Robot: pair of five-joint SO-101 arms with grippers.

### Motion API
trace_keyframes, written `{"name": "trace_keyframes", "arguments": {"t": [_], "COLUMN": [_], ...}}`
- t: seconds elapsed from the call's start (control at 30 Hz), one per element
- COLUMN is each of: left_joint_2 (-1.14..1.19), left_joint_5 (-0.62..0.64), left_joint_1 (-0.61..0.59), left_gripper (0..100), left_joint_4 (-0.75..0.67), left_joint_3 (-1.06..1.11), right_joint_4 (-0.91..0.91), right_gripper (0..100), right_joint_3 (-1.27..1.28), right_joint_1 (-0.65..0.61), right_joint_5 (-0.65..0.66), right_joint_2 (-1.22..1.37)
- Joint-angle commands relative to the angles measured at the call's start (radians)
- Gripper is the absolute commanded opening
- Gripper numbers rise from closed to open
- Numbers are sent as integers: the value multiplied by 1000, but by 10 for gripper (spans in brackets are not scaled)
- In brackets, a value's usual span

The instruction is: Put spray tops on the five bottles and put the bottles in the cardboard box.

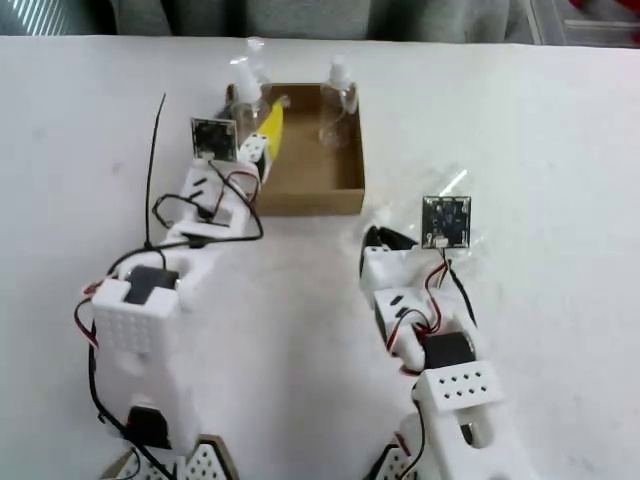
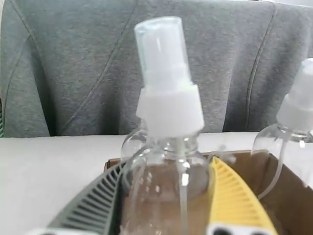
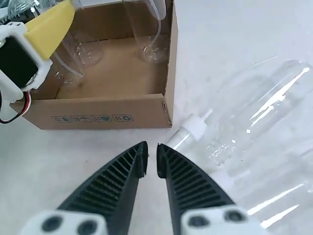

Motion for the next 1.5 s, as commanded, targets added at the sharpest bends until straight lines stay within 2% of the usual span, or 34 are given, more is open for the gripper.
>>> {"name": "trace_keyframes", "arguments": {"t": [0.0, 0.1, 0.3, 1.47], "left_joint_2": [10, 21, 22, 105], "left_joint_5": [-3, 2, -3, -5], "left_joint_1": [7, 5, 5, -2], "left_gripper": [187, 230, 190, 193], "left_joint_4": [-18, -17, -2, -5], "left_joint_3": [-75, -92, -97, -175], "right_joint_4": [-21, -21, -21, -21], "right_gripper": [19, 19, 19, 19], "right_joint_3": [-6, -6, -6, -6], "right_joint_1": [2, 2, 1, 2], "right_joint_5": [12, 12, 12, 12], "right_joint_2": [-18, -18, -18, -18]}}
